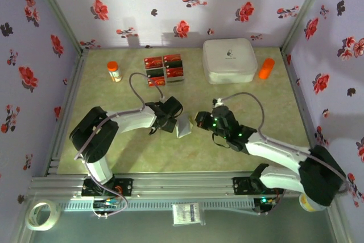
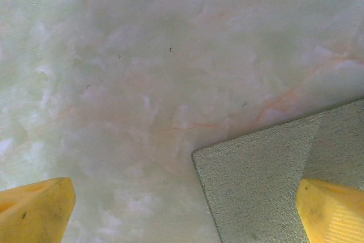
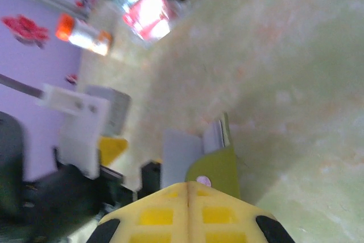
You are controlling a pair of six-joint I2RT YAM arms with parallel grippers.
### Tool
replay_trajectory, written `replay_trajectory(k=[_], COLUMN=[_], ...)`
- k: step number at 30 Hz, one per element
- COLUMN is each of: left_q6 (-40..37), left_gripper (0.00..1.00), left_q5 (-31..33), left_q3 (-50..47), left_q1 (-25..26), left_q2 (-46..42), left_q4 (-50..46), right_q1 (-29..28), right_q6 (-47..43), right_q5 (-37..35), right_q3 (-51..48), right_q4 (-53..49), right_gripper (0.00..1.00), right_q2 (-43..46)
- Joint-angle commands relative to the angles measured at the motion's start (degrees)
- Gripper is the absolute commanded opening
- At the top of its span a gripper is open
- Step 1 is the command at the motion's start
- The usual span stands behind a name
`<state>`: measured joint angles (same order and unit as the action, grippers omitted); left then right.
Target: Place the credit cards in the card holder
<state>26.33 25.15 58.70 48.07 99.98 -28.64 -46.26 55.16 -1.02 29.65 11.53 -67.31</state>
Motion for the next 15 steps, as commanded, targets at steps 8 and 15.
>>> replay_trajectory(k=[8,15], left_q6=[-1.7,-1.9], left_gripper=[1.00,1.00], left_q5=[2.4,2.4], left_q3=[-1.6,-2.3], left_q1=[-0.5,-0.5], left_q2=[-2.6,-2.8], left_q4=[0.8,1.7], right_q1=[-5.8,-5.4], right_q6=[-4.3,-3.9], right_q5=[2.2,-0.8], right_q3=[7.9,8.4], right_q4=[0.7,1.9], right_gripper=[0.00,0.00], right_q2=[-10.7,-15.7])
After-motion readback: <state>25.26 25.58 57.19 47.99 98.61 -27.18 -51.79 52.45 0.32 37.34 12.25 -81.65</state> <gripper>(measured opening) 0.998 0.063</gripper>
